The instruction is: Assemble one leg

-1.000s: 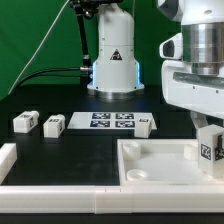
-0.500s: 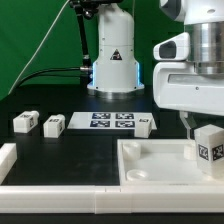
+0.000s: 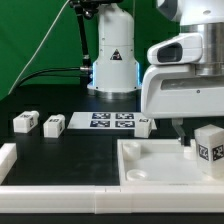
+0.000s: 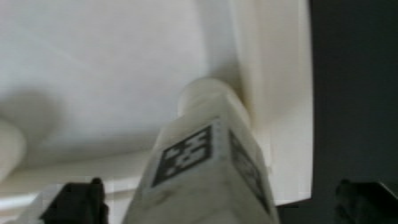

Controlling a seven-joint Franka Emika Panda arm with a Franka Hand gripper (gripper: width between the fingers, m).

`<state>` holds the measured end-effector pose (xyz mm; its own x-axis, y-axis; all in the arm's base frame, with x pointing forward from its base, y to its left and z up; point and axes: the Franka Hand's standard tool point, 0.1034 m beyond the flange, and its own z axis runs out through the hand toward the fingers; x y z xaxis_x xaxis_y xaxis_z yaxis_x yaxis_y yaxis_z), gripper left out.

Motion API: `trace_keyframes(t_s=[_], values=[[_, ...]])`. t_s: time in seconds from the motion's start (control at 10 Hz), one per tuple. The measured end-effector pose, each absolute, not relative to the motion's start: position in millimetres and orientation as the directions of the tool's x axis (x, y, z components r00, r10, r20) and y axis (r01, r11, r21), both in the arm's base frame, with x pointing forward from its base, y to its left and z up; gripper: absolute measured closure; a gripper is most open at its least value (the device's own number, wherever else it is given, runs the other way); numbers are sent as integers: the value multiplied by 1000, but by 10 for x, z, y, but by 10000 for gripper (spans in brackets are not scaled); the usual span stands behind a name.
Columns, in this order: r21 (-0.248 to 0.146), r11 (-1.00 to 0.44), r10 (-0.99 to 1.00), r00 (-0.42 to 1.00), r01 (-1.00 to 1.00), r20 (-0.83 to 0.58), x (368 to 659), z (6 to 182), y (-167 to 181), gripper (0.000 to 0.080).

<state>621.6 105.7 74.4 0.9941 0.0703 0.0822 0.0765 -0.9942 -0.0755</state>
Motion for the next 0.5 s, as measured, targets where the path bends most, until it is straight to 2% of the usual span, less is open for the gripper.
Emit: trace_keyframes(t_s=[0.3, 0.4, 0.5], values=[[-50, -952, 296, 949, 303, 110, 6228, 745, 1054, 151], [-53, -957, 279, 954, 286, 109, 6225, 740, 1053, 151], [-53, -957, 279, 954, 286, 109, 6225, 740, 1049, 277]])
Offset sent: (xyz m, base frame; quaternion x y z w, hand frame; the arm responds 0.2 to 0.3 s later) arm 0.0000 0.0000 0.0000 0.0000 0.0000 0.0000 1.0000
